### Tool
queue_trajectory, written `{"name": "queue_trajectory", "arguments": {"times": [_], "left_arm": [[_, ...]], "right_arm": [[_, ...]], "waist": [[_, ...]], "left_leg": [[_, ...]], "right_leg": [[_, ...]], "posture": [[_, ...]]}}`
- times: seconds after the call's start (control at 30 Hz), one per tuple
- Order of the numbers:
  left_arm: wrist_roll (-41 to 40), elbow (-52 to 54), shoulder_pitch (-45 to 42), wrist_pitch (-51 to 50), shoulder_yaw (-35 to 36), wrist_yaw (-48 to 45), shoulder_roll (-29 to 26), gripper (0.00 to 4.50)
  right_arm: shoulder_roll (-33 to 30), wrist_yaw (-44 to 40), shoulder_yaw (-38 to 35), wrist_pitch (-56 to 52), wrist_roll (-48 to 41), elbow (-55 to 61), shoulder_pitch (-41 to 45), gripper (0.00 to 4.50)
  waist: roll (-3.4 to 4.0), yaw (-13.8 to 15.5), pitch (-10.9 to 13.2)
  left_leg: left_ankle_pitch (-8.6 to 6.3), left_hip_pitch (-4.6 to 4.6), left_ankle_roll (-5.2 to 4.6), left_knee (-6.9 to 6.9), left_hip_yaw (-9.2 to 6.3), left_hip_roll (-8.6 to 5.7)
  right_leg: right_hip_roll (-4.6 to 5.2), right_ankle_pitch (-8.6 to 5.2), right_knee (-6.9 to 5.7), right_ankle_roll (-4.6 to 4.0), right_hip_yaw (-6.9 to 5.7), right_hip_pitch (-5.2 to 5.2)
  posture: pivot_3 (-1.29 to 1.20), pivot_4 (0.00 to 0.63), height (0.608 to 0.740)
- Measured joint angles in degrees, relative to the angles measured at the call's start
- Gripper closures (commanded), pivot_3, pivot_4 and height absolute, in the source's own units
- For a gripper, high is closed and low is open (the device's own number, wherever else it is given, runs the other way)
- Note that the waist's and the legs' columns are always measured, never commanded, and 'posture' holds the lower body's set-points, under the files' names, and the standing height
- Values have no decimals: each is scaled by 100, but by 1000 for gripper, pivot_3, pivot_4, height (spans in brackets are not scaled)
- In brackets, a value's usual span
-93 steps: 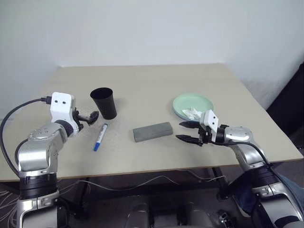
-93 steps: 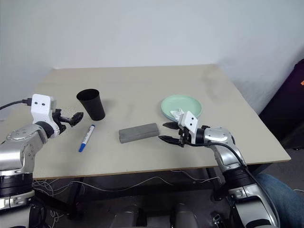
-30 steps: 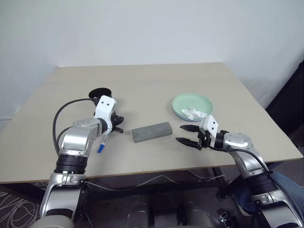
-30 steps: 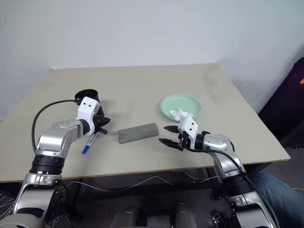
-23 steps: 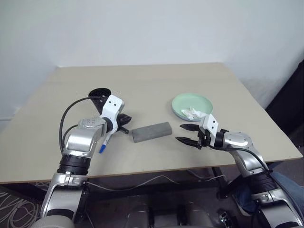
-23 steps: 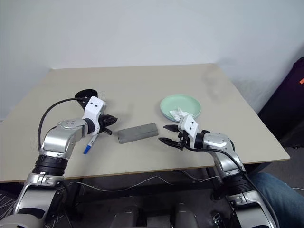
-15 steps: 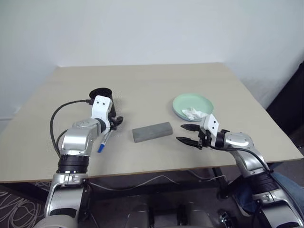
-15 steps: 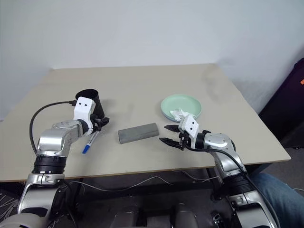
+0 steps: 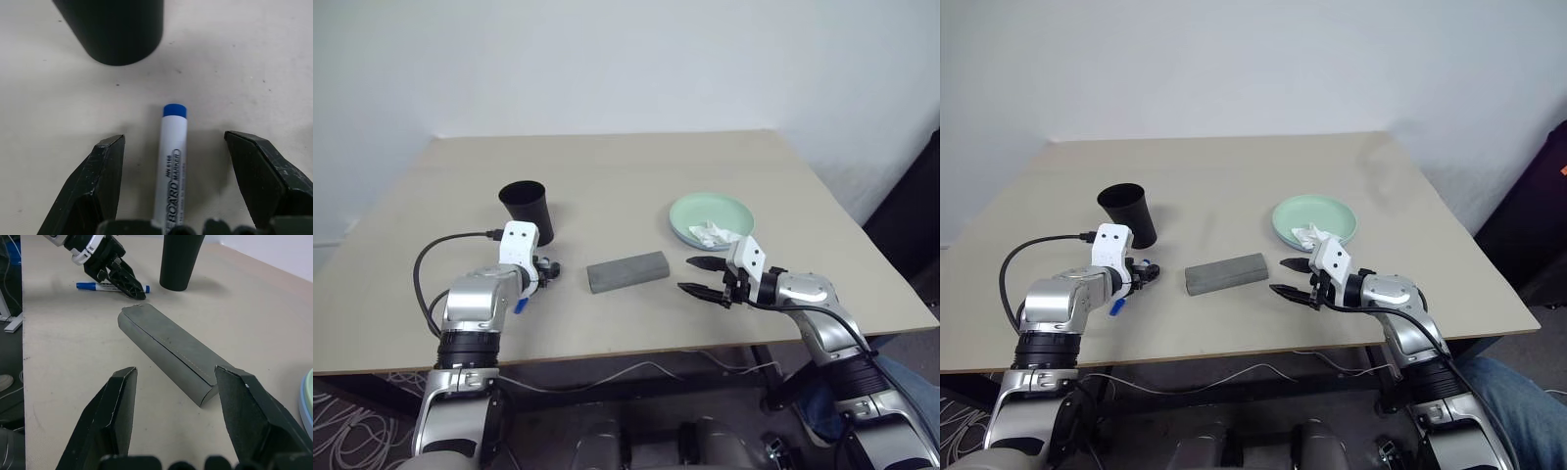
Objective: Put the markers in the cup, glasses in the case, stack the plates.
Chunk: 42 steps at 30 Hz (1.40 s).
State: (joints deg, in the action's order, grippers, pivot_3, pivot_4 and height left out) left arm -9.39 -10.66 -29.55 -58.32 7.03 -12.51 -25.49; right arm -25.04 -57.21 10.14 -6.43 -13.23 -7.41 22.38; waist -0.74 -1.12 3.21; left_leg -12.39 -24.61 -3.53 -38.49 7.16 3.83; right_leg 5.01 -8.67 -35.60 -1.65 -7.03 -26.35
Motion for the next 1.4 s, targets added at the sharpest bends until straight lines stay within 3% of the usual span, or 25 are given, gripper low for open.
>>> {"name": "queue_trajectory", "arguments": {"times": [0.13,0.37,0.43,0.8,1.07,1.23,1.4], "left_arm": [[-3,0,11,-7,0,-2,1,1576],[-13,0,11,-2,25,-1,19,4000],[-14,7,11,2,38,-1,19,4337],[-64,40,8,482,-16,-304,53,4334],[99,-164,-484,3366,-607,-1471,-80,4334],[98,-1165,-1142,5300,-394,-1705,-45,4334],[560,-2979,-1859,7219,-231,-1065,-185,4334]], "right_arm": [[0,6,0,0,0,0,0,1750],[1,35,0,0,0,0,-2,1750],[1,38,0,0,0,0,-4,1750],[1,37,1,2,2,-10,-2,1750],[11,34,6,12,27,-97,117,1750],[14,35,5,39,31,-103,173,1750],[5,34,3,50,35,-112,168,1750]], "waist": [[0,0,0],[0,0,0],[0,1,0],[0,3,0],[1,2,0],[2,-2,0],[1,2,0]], "left_leg": [[0,0,0,1,0,0],[0,0,0,1,1,0],[0,0,0,1,1,0],[0,-1,0,0,0,-1],[0,-3,0,6,5,-1],[0,-1,0,5,8,-8],[1,-3,-1,-2,9,-17]], "right_leg": [[0,0,0,0,0,-1],[0,0,0,0,1,0],[0,0,0,0,1,0],[3,0,1,0,-2,0],[1,0,6,-1,0,-4],[-4,-1,6,-1,2,-3],[-5,0,4,0,1,-1]], "posture": [[0,0,740],[0,0,740],[0,0,740],[0,0,740],[0,0,740],[0,0,740],[0,0,740]]}}
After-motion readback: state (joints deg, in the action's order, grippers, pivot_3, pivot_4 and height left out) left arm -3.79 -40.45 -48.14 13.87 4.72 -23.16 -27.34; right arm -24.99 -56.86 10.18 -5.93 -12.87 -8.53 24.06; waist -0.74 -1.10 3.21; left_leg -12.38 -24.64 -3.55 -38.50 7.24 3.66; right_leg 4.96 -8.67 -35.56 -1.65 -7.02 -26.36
